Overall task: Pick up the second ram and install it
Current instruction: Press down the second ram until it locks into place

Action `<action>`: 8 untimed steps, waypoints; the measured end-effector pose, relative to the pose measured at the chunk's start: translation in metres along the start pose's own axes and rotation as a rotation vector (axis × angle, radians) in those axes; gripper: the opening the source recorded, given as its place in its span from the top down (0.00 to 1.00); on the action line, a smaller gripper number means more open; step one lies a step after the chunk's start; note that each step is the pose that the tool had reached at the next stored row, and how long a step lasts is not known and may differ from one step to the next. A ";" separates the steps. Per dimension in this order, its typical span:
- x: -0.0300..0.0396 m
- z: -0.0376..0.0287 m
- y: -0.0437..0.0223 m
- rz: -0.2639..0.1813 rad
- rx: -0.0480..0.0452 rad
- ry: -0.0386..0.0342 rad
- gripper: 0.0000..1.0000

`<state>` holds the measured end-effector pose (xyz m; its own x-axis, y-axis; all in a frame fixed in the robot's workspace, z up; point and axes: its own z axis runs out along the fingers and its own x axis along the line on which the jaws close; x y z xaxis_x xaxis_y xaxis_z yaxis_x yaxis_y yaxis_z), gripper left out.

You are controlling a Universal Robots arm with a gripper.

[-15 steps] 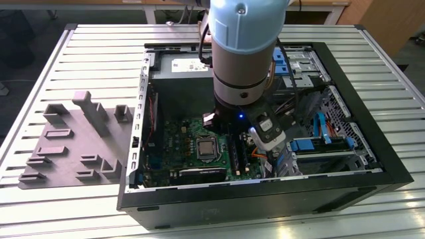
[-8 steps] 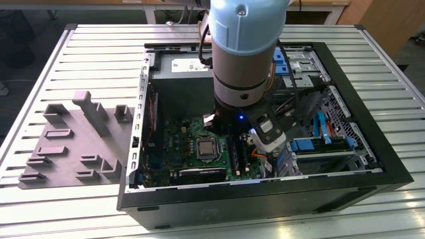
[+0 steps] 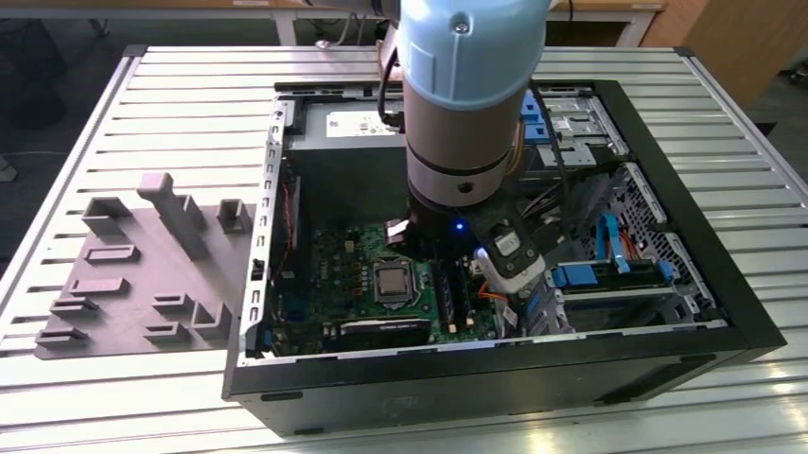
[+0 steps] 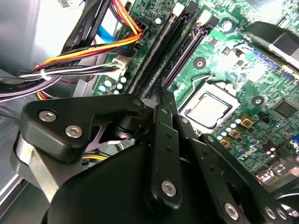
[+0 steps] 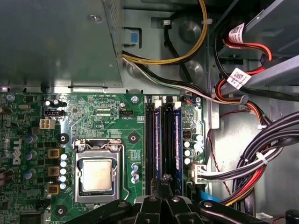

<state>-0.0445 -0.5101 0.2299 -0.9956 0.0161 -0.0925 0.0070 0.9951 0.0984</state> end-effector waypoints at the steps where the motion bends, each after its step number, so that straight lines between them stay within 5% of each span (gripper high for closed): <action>1: 0.0000 -0.0001 -0.0005 0.000 0.0002 0.0000 0.89; 8: -0.0001 -0.0004 -0.0042 0.000 0.0009 0.0000 0.89</action>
<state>-0.0445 -0.5143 0.2299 -0.9956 0.0161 -0.0925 0.0071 0.9952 0.0974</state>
